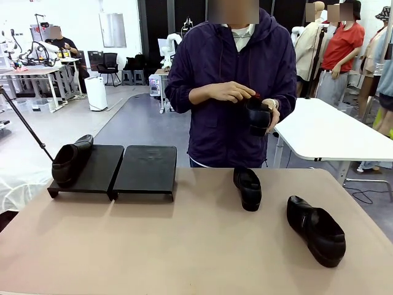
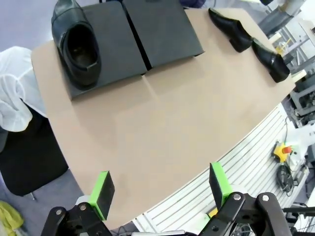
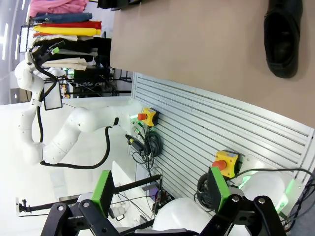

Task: Organize the shoes by placing them on the stand.
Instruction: Pick up one Shoe and place it in the middle of the table.

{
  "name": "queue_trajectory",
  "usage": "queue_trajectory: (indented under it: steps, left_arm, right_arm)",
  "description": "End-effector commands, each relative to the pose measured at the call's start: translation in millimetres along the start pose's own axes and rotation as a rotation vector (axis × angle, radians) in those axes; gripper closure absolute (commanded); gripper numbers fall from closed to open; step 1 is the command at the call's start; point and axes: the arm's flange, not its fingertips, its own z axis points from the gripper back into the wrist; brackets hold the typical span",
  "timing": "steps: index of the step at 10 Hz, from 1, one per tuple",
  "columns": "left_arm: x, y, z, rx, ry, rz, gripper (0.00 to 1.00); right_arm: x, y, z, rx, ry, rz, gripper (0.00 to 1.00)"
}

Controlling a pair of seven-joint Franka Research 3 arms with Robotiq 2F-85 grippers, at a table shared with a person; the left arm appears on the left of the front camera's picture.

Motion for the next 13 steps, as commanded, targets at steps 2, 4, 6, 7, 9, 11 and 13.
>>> queue_trajectory:
  steps: [2,4,6,7,9,11,13]
  left_arm:
    - [1,0,2,-0.004,0.017,0.013,0.00]
    - [1,0,2,-0.004,0.017,0.013,0.00]
    - [1,0,2,-0.004,0.017,0.013,0.00]
    - [1,0,2,-0.004,0.017,0.013,0.00]
    - [1,0,2,-0.004,0.017,0.013,0.00]
    - [1,0,2,-0.004,0.017,0.013,0.00]
    - [1,0,2,-0.004,0.017,0.013,0.00]
  right_arm:
    - [0,2,1,0.018,0.000,0.009,0.00]
    - [0,2,1,0.018,0.000,0.009,0.00]
    - [0,2,1,0.018,0.000,0.009,0.00]
    - [0,2,1,0.018,0.000,0.009,0.00]
    - [13,7,-14,-0.085,-0.012,-0.036,0.00]
    - [33,31,-41,-0.193,0.066,-0.019,0.00]
    - [39,66,-89,-0.309,0.168,-0.085,0.00]
